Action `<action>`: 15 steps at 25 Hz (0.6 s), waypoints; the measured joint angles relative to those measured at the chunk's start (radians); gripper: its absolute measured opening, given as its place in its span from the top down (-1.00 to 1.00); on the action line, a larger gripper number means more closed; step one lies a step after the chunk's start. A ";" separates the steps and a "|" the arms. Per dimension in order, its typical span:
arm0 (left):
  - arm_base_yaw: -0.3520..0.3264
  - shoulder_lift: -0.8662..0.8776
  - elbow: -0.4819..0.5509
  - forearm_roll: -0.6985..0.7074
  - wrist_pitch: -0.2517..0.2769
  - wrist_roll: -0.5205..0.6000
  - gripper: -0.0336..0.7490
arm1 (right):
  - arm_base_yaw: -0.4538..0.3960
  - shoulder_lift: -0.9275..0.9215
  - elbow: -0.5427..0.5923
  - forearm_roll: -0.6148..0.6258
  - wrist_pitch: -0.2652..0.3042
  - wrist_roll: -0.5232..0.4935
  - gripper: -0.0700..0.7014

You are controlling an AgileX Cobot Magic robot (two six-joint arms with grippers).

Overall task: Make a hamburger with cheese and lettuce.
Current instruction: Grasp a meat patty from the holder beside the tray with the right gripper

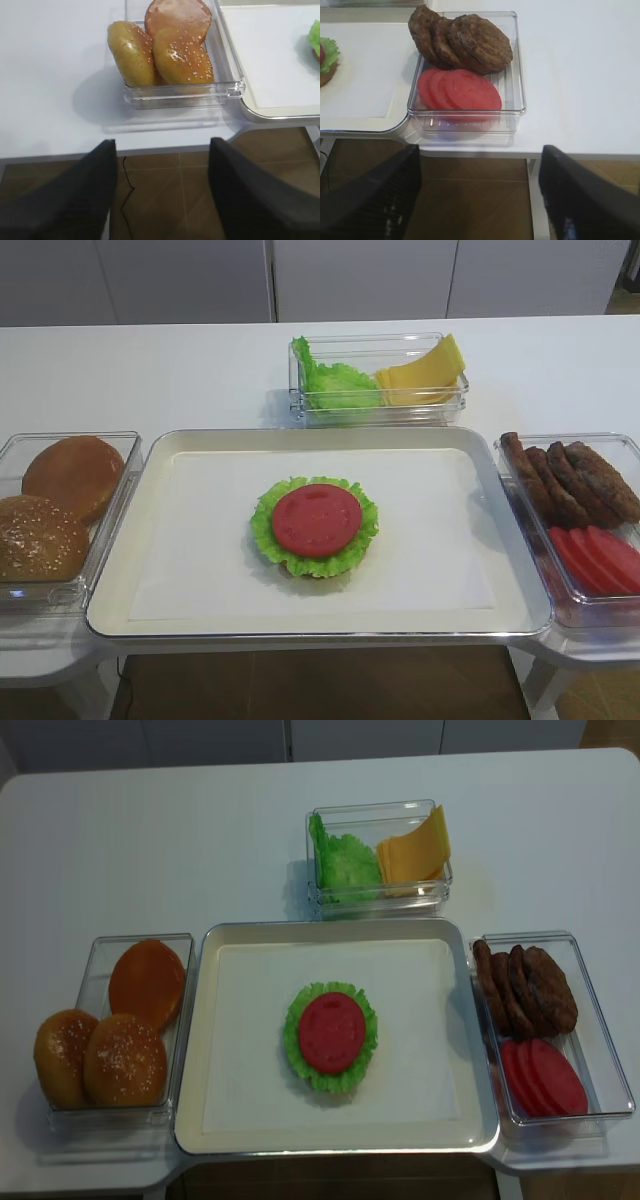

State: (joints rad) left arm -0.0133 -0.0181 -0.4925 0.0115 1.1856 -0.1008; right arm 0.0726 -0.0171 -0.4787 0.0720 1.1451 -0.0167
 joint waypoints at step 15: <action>0.000 0.000 0.000 0.000 0.000 0.000 -0.19 | 0.000 0.000 0.000 0.000 0.000 0.000 -0.59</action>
State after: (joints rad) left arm -0.0133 -0.0181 -0.4925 0.0115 1.1856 -0.1008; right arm 0.0726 -0.0171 -0.4787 0.0720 1.1451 -0.0167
